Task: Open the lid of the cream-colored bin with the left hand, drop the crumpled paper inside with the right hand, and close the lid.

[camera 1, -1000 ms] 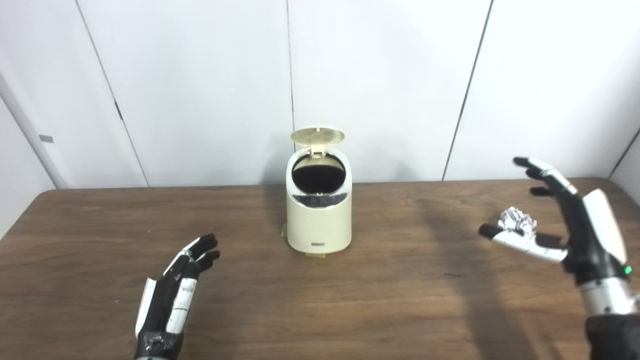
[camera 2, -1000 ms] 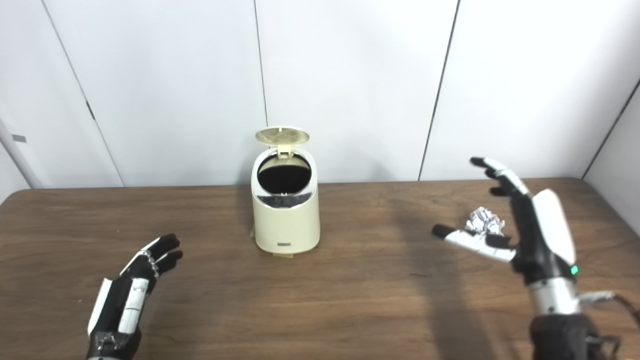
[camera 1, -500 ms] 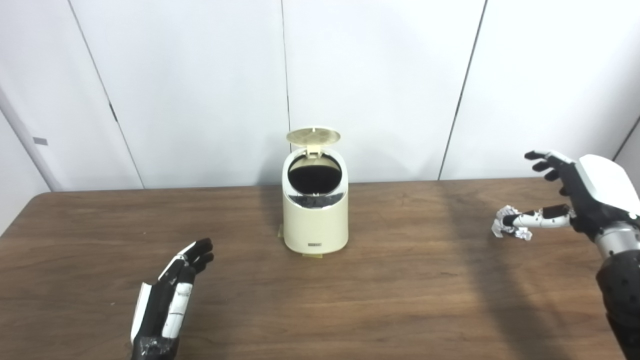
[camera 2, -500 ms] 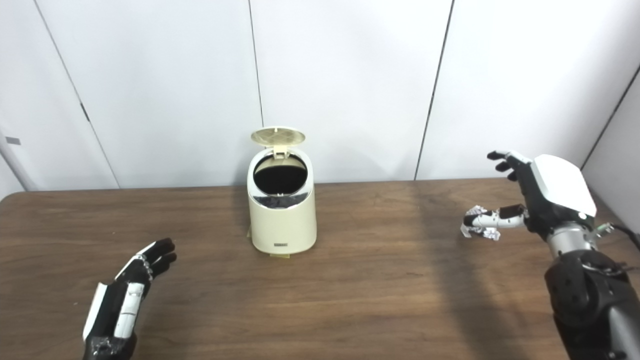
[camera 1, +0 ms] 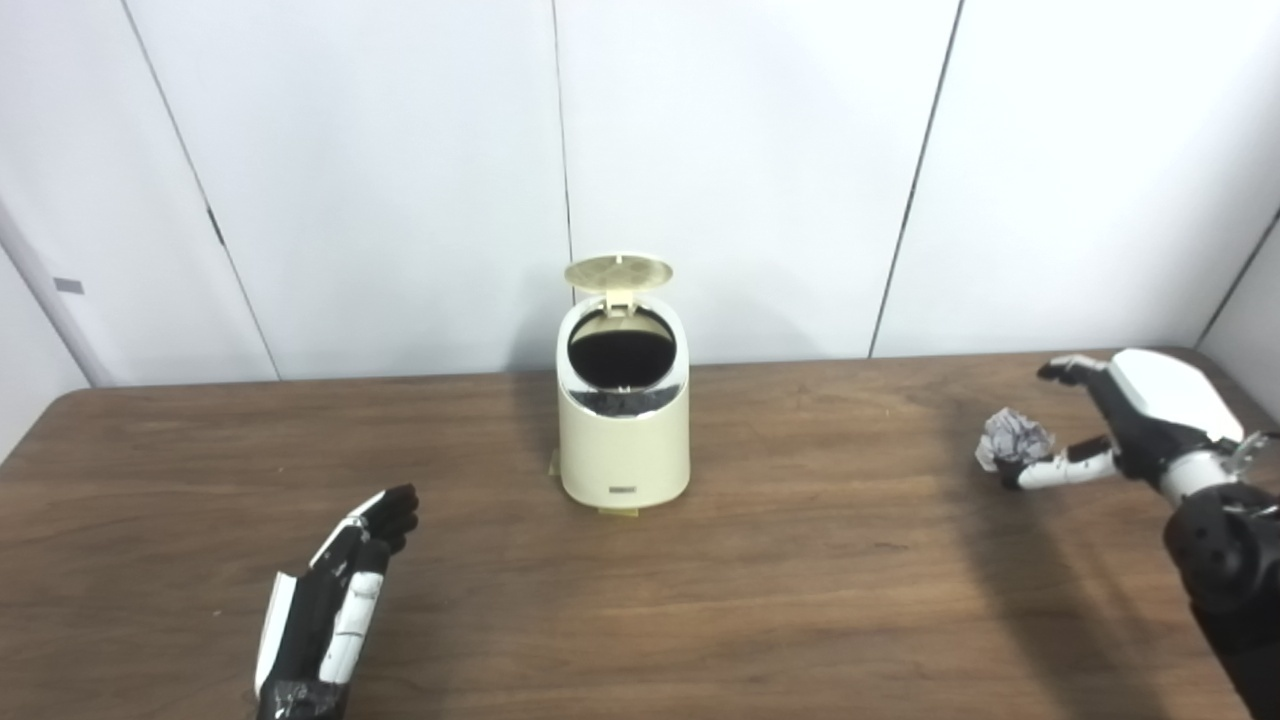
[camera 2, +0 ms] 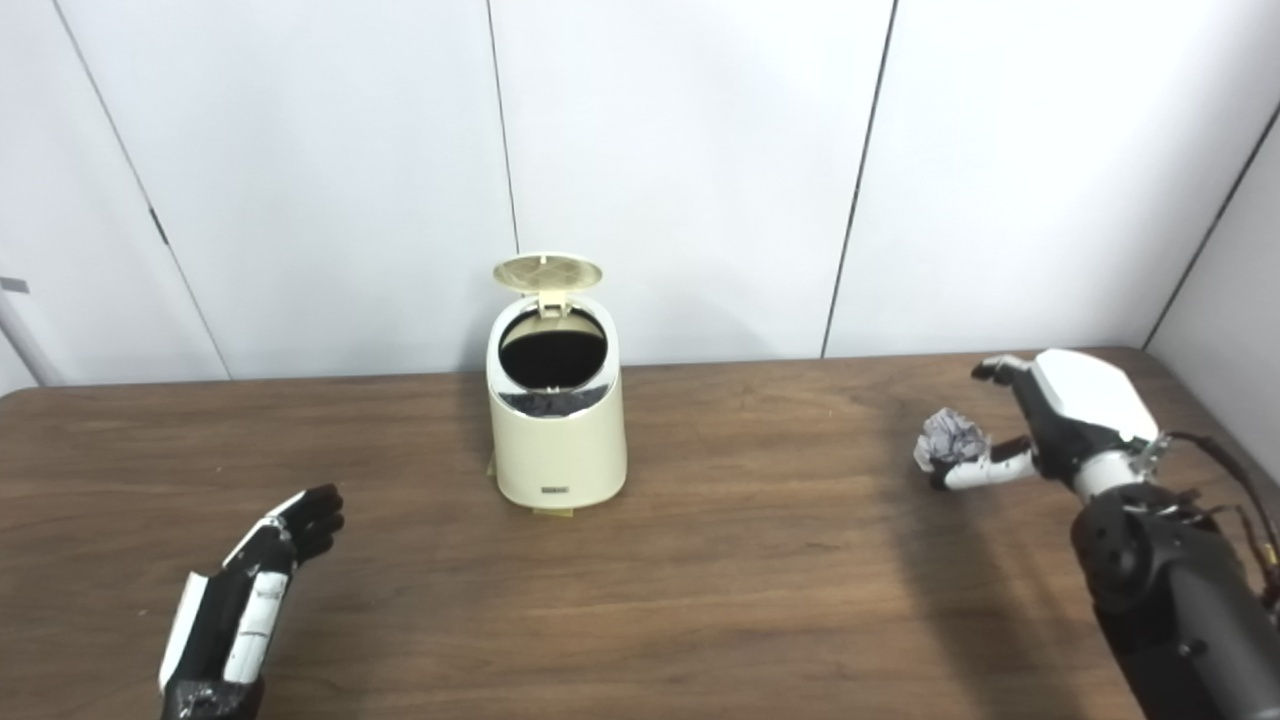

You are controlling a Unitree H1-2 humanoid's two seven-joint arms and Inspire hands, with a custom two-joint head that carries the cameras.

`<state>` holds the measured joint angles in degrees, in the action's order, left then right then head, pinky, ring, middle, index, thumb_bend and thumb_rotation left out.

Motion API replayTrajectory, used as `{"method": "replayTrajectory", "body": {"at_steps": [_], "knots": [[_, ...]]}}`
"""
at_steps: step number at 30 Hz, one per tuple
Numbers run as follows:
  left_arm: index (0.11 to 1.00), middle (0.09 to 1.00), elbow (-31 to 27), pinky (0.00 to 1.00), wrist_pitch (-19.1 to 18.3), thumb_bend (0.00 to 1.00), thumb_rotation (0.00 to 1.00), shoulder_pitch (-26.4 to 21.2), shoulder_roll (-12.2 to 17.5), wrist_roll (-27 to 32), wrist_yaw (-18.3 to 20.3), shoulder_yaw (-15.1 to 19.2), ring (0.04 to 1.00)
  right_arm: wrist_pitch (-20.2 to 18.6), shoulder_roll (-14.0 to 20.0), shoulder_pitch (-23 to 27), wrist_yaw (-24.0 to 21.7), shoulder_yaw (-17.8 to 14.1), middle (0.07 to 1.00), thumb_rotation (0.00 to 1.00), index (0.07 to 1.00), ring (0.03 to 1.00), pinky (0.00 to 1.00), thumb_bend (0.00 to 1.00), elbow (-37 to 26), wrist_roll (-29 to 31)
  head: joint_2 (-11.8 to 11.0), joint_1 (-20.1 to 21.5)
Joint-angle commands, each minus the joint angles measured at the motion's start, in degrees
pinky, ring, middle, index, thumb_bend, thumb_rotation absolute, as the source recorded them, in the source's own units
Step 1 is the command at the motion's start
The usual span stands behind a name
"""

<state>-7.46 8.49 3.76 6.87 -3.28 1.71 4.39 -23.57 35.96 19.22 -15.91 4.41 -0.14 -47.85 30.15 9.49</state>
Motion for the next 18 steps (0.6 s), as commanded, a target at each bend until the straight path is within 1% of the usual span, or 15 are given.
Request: {"method": "replayTrajectory", "body": {"at_steps": [1,5,7,8,11,16,18], "knots": [[0.858,0.840,-0.7,0.85,2.4,0.69,0.90,-1.4,0.5,-0.7,-0.6,0.0,0.830,1.7,2.1,3.0,1.9,0.6,0.821,0.43,0.815,0.841,0.79,0.99,0.4,-1.4,0.0,0.1],[0.859,0.840,-1.0,0.84,2.1,0.71,0.89,-1.3,0.6,-1.1,-0.6,-0.1,0.826,3.1,2.1,3.6,3.3,1.6,0.816,0.47,0.816,0.837,0.78,1.00,3.6,-1.0,0.2,-0.3],[0.856,0.835,-1.1,0.83,1.9,0.73,0.88,-1.3,0.5,-1.4,-0.6,-0.1,0.818,3.6,2.0,3.7,3.7,1.9,0.816,0.49,0.818,0.829,0.78,1.00,4.6,-0.7,0.3,-0.2],[0.855,0.834,-1.3,0.83,1.9,0.76,0.88,-1.2,0.5,-1.6,-0.5,-0.2,0.818,3.6,1.9,3.8,3.8,2.1,0.818,0.50,0.820,0.829,0.78,1.00,5.1,-0.8,0.3,-0.3],[0.853,0.832,-1.4,0.83,1.8,0.77,0.89,-1.1,0.6,-2.1,-0.5,-0.2,0.821,3.5,1.9,4.0,3.5,2.6,0.823,0.51,0.831,0.831,0.78,1.00,6.0,-0.7,0.4,-0.3],[0.850,0.831,-1.5,0.82,1.9,0.76,0.88,-1.1,0.6,-2.0,-0.4,-0.2,0.818,3.4,1.7,4.2,3.6,3.4,0.821,0.50,0.831,0.827,0.77,1.00,6.7,-0.8,0.4,-0.4],[0.847,0.828,-1.6,0.82,1.7,0.76,0.88,-1.0,0.6,-2.0,-0.5,-0.2,0.814,3.1,1.6,4.4,3.2,3.9,0.831,0.48,0.835,0.840,0.79,0.98,7.1,-0.9,0.4,-0.4]]}}
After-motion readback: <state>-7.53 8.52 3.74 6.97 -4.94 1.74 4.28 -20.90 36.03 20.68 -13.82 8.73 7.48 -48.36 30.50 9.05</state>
